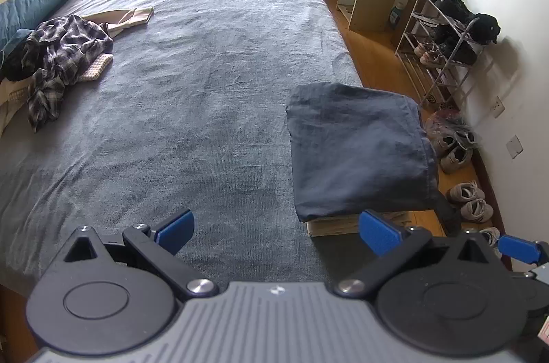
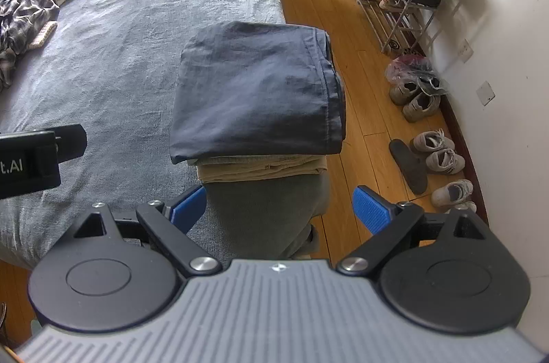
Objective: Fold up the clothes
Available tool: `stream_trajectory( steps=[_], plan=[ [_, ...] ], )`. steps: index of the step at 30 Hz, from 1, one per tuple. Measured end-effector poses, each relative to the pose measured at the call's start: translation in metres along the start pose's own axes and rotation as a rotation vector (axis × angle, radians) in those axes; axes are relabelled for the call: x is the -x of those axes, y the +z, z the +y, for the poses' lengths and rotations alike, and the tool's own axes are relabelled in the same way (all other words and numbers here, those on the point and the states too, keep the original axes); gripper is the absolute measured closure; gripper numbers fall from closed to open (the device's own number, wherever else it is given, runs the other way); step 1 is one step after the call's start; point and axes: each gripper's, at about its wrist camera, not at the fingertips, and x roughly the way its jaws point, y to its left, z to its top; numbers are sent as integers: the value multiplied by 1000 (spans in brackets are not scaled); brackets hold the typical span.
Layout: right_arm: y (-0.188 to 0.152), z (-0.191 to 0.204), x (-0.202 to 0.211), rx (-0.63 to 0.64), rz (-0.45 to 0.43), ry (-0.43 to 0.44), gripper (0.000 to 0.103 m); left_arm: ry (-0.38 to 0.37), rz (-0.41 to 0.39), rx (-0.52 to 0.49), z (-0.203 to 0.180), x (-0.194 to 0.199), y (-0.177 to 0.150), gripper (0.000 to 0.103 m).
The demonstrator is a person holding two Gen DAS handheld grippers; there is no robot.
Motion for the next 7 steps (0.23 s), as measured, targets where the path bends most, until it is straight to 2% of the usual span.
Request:
stream_trajectory(
  steps=[7],
  plan=[
    [0,2,-1,5,4,-3,11,1,5,1,-1,-2,1,0]
  ],
)
